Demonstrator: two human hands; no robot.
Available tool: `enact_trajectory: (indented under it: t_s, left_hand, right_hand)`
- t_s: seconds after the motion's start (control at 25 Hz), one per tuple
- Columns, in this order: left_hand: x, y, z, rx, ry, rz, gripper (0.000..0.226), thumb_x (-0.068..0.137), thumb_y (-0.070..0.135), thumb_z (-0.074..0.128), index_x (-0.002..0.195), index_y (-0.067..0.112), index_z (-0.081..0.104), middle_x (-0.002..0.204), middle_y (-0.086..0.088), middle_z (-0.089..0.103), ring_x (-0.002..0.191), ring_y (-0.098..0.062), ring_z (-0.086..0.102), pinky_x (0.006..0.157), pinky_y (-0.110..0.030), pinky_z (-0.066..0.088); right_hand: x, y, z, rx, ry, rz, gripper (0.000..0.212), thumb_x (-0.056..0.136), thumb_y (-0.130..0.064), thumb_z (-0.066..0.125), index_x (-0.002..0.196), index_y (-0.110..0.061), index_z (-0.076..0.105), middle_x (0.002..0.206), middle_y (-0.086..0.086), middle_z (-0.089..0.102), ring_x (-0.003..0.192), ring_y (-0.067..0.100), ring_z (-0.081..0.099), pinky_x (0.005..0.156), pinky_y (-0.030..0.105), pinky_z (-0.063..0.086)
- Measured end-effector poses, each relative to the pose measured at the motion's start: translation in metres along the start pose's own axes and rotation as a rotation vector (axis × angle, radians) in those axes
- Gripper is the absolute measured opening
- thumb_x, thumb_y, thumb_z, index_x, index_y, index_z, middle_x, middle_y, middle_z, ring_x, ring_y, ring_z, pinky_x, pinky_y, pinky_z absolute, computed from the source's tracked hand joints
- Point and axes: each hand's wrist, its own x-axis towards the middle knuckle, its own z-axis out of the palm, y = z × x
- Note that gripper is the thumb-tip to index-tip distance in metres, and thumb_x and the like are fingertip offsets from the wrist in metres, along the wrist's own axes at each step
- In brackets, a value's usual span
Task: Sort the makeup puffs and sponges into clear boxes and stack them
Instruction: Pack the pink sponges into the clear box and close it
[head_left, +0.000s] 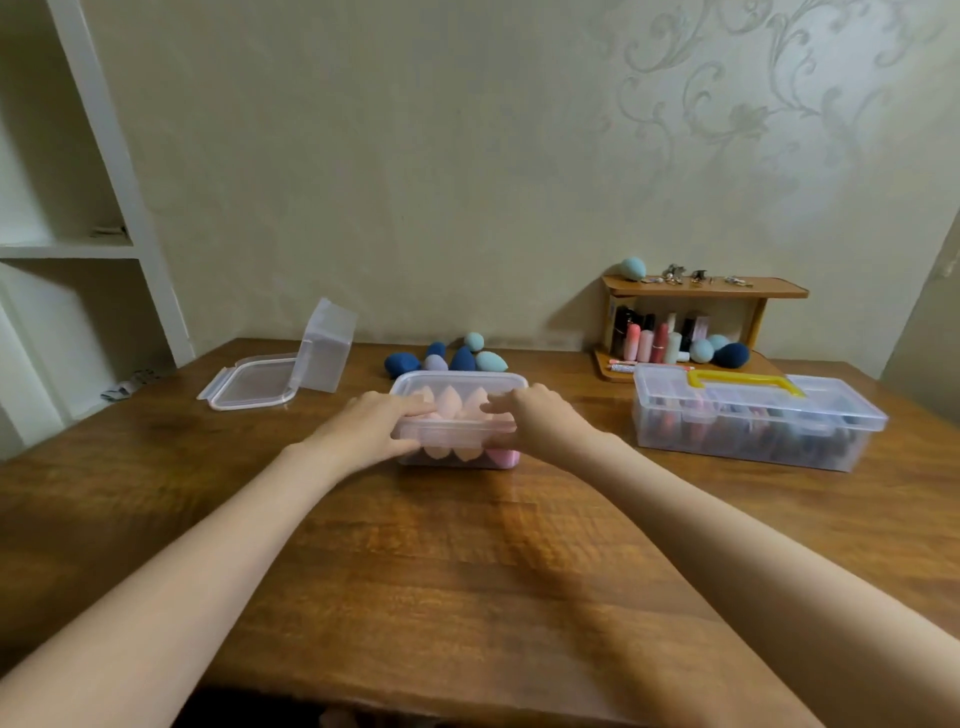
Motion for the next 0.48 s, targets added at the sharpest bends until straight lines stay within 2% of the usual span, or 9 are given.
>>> enact_trajectory:
  t_s: [0.16, 0.28, 0.4, 0.44, 0.48]
  left_hand:
    - [-0.006, 0.017, 0.013, 0.138, 0.181, 0.002, 0.048, 0.09, 0.018, 0.059, 0.136, 0.026, 0.046, 0.127, -0.007, 0.06, 0.113, -0.024, 0.059, 0.092, -0.036, 0.049]
    - [-0.003, 0.018, 0.012, 0.127, 0.186, -0.029, 0.048, 0.089, 0.02, 0.061, 0.134, 0.025, 0.047, 0.127, -0.008, 0.059, 0.113, -0.023, 0.058, 0.092, -0.036, 0.049]
    - [0.007, 0.011, 0.013, -0.073, 0.087, -0.164, 0.067, 0.081, 0.03, 0.07, 0.14, 0.027, 0.039, 0.144, -0.005, 0.041, 0.129, -0.025, 0.041, 0.103, -0.041, 0.039]
    - [0.009, 0.012, 0.014, -0.193, 0.019, -0.216, 0.076, 0.078, 0.032, 0.073, 0.143, 0.029, 0.033, 0.149, -0.005, 0.033, 0.133, -0.026, 0.035, 0.106, -0.043, 0.036]
    - [0.011, 0.014, 0.015, -0.326, -0.043, -0.253, 0.083, 0.075, 0.033, 0.075, 0.145, 0.03, 0.029, 0.15, -0.006, 0.03, 0.133, -0.026, 0.035, 0.108, -0.043, 0.036]
  right_hand:
    - [-0.001, 0.004, 0.016, -0.164, 0.106, -0.07, 0.047, 0.089, -0.025, 0.06, 0.135, -0.021, 0.048, 0.132, 0.008, 0.057, 0.109, 0.027, 0.061, 0.087, 0.037, 0.054]
    - [-0.005, 0.002, 0.021, -0.206, 0.188, -0.113, 0.041, 0.088, -0.022, 0.059, 0.128, -0.013, 0.053, 0.13, 0.009, 0.058, 0.109, 0.027, 0.061, 0.086, 0.036, 0.053]
    - [-0.005, 0.002, 0.021, -0.007, 0.184, 0.004, 0.047, 0.085, -0.026, 0.063, 0.13, -0.017, 0.052, 0.137, 0.01, 0.048, 0.12, 0.029, 0.048, 0.093, 0.037, 0.046]
    - [-0.003, 0.003, 0.021, 0.152, 0.164, 0.107, 0.049, 0.084, -0.03, 0.064, 0.13, -0.02, 0.05, 0.14, 0.01, 0.04, 0.12, 0.03, 0.044, 0.091, 0.035, 0.046]
    - [-0.002, 0.003, 0.019, 0.348, 0.125, 0.217, 0.05, 0.083, -0.034, 0.064, 0.129, -0.022, 0.049, 0.139, 0.01, 0.037, 0.115, 0.027, 0.045, 0.082, 0.029, 0.049]
